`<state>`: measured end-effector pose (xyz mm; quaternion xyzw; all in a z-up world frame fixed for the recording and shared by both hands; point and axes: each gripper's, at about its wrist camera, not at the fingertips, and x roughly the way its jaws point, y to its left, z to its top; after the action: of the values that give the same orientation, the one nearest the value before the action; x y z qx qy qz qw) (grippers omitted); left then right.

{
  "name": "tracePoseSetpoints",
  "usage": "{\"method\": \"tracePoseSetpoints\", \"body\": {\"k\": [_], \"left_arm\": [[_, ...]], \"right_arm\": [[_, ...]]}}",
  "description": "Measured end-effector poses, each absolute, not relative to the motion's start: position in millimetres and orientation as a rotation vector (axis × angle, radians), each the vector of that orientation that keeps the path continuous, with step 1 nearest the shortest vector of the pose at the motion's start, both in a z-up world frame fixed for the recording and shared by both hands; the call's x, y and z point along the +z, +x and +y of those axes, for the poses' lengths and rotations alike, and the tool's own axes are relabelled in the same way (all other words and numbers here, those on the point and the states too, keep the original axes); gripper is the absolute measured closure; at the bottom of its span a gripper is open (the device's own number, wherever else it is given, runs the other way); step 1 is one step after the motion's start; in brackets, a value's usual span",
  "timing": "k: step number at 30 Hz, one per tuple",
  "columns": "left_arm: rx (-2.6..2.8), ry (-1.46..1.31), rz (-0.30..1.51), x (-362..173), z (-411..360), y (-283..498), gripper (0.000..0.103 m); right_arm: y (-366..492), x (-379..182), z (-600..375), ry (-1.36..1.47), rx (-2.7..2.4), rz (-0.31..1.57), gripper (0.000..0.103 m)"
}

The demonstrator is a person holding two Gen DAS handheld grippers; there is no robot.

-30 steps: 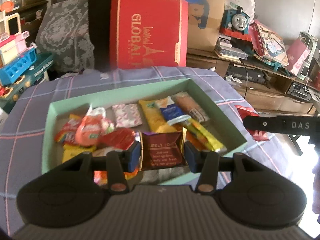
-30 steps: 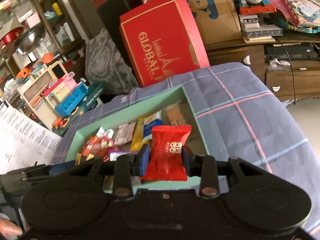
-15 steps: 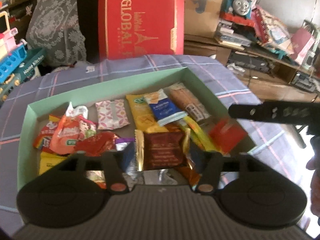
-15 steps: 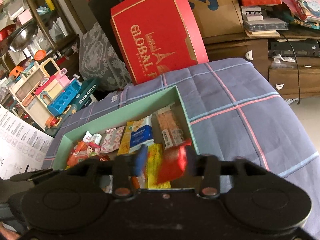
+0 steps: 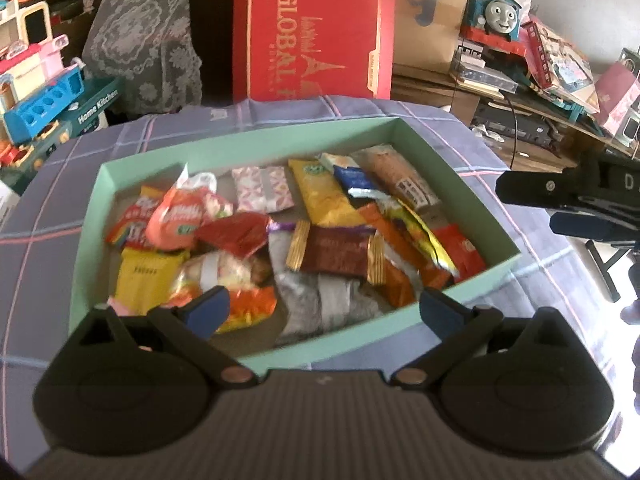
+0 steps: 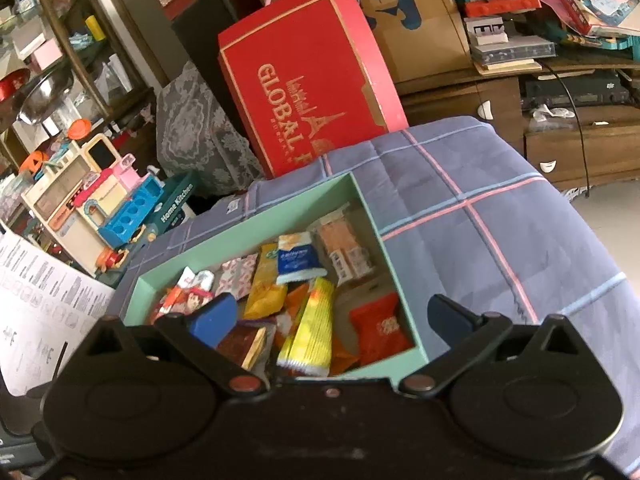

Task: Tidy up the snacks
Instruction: 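Grasp round foil chocolate with right tool while left tool grasps Hello Kitty candy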

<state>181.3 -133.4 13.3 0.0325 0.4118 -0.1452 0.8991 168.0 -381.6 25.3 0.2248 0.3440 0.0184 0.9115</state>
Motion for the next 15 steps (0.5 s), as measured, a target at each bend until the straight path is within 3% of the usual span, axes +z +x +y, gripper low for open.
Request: {"method": "tracePoseSetpoints", "body": {"k": [15], "left_arm": [[-0.229,0.018,0.915,-13,-72,129,0.000]], "right_arm": [[131,19,-346,0.456,0.113,0.792,0.000]]}}
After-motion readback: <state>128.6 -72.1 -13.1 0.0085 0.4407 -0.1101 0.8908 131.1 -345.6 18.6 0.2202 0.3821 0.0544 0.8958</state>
